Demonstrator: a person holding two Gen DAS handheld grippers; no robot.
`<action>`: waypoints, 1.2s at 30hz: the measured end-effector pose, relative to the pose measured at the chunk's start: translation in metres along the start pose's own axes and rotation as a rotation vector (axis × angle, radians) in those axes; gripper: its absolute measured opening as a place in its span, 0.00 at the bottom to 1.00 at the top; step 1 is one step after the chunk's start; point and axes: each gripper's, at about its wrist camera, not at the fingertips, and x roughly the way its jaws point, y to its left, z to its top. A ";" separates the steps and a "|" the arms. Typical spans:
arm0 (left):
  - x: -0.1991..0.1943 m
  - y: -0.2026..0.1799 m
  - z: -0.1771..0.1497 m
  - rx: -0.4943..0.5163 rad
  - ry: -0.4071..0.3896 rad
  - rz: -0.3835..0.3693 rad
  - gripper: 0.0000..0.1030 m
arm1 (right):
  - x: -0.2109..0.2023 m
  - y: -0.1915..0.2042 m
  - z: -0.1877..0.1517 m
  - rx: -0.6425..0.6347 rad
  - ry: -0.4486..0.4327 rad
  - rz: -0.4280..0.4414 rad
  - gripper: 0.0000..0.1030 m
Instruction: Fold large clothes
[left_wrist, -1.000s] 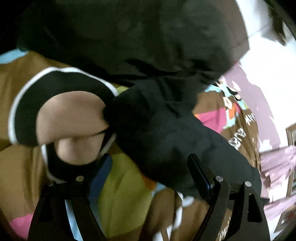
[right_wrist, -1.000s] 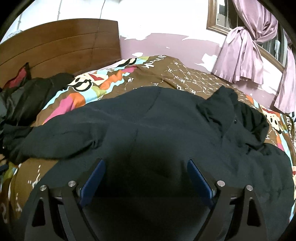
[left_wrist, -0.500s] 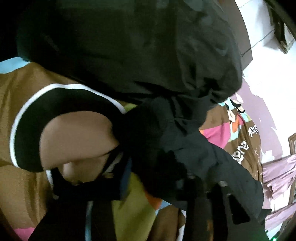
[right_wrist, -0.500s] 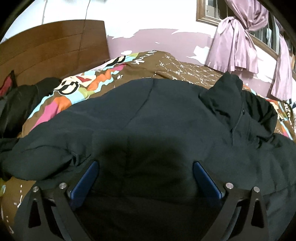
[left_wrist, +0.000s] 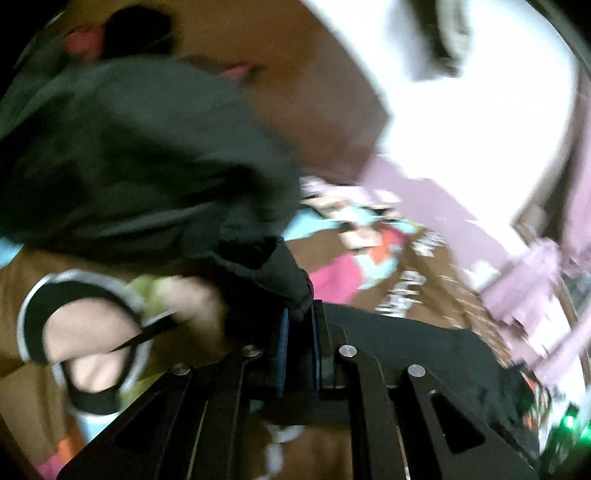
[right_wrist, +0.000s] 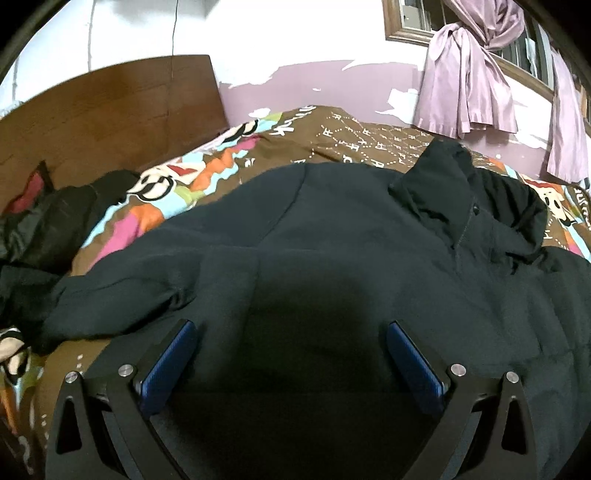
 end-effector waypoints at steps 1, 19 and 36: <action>0.000 -0.007 0.000 0.027 -0.007 -0.030 0.08 | -0.006 -0.001 -0.001 0.003 -0.006 0.003 1.00; 0.005 -0.170 -0.105 0.593 0.325 -0.583 0.07 | -0.090 -0.073 -0.019 0.311 -0.107 0.433 1.00; 0.002 -0.182 -0.135 0.649 0.459 -0.586 0.00 | -0.040 -0.055 -0.015 0.406 0.083 0.564 1.00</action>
